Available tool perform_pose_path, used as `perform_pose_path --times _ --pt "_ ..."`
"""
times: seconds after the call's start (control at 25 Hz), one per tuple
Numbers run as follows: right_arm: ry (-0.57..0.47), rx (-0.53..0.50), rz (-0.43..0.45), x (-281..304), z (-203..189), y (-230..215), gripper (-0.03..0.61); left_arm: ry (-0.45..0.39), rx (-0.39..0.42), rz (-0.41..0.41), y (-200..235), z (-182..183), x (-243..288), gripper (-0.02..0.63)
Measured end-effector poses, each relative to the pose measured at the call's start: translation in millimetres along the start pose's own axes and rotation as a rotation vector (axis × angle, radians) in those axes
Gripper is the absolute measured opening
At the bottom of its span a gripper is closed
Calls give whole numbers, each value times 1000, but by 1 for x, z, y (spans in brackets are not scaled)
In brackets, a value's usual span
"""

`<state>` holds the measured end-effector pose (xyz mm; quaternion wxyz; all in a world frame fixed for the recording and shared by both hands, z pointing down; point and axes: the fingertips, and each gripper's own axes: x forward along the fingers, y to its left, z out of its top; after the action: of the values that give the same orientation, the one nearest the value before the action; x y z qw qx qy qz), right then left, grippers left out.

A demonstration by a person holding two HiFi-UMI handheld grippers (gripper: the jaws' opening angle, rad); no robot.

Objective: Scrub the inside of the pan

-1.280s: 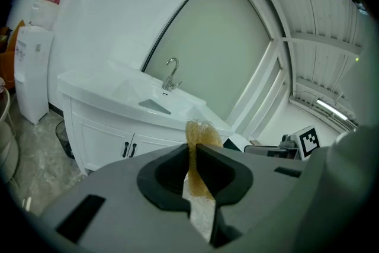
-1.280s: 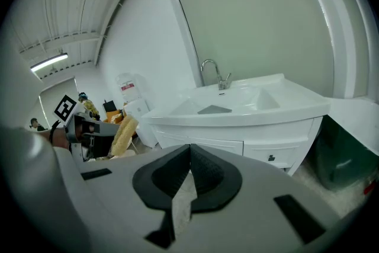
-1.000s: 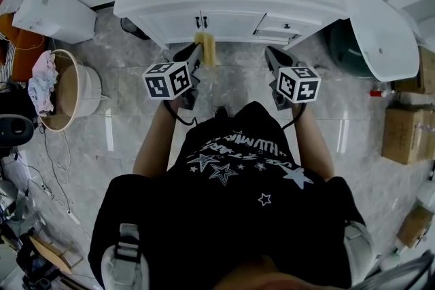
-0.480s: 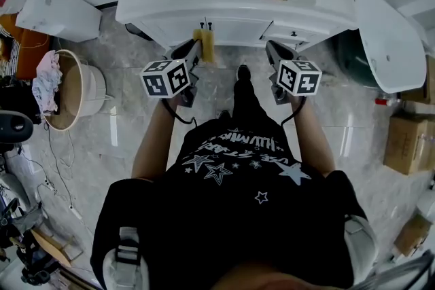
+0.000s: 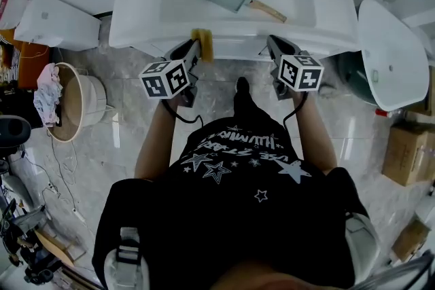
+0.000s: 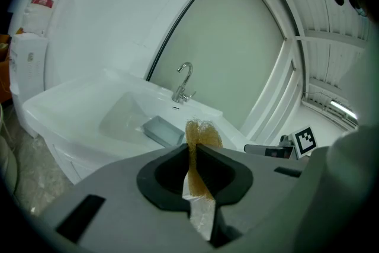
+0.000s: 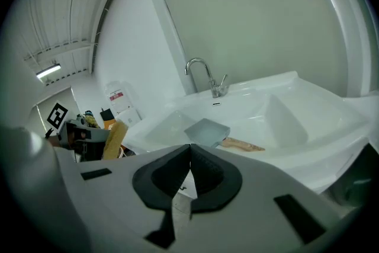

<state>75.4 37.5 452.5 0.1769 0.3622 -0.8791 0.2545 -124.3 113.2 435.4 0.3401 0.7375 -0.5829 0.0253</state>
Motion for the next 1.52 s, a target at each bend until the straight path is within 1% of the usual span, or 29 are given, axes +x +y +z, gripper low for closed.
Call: perform_pose_path --times 0.24,0.48,0.6,0.68,0.76,1.04,1.08,1.12,1.16,1.36,1.52 --pt "6 -1 9 35 38 -34 8 1 -16 27 10 29 40 43" --pt "18 -2 0 62 61 -66 8 14 -33 44 17 43 72 43" --pt "29 -21 -12 73 72 -82 8 26 -32 46 16 49 87 43" --pt "56 -47 -35 81 75 -95 8 29 -28 50 15 54 96 43" --pt "90 -71 -38 91 76 -106 8 32 -25 58 15 58 106 43" --pt "212 -171 26 129 72 -132 14 41 -25 99 22 69 134 43" --pt "233 -172 36 132 69 -134 50 40 -26 107 22 70 135 43" --pt "255 -169 46 137 66 -136 110 39 -29 115 24 71 137 43" --pt "279 -169 56 142 62 -138 132 38 -32 123 25 73 138 43" --pt "412 -215 88 161 38 -145 169 57 -34 128 31 75 148 43" --pt "468 -234 102 176 26 -144 196 81 -41 124 43 76 156 43"
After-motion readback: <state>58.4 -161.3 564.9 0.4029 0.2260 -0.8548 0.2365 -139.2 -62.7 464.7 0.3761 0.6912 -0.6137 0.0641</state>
